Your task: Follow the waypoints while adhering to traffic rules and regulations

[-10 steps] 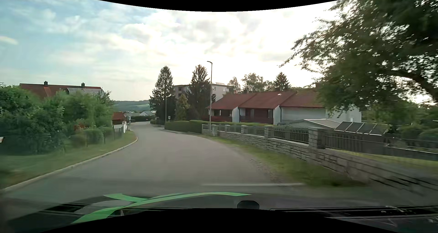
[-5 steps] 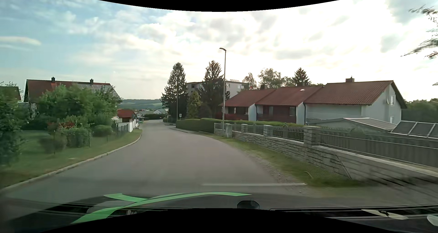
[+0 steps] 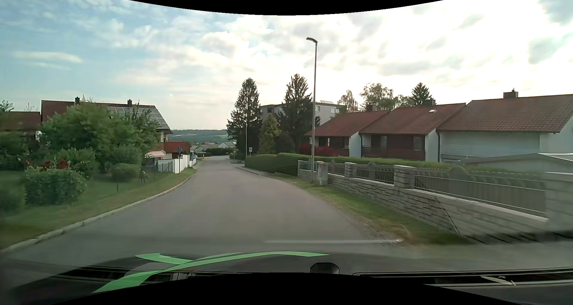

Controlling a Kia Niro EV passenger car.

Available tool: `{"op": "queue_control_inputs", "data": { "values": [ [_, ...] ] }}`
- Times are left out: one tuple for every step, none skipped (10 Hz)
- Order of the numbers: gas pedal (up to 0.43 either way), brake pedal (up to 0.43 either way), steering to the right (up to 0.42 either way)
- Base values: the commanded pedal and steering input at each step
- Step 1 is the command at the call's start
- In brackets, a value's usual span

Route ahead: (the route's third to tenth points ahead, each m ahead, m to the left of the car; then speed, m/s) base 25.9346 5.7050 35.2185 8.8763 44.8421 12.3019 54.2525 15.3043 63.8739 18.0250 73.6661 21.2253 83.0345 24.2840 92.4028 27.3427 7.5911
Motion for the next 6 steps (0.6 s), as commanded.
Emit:
{"op": "queue_control_inputs", "data": {
  "values": [
    [0.047,0.0,-0.088],
    [0.0,0.0,-0.092],
    [0.0,0.0,-0.094],
    [0.0,0.0,-0.094],
    [0.0,0.0,-0.093],
    [0.028,0.0,-0.091]
  ]
}}
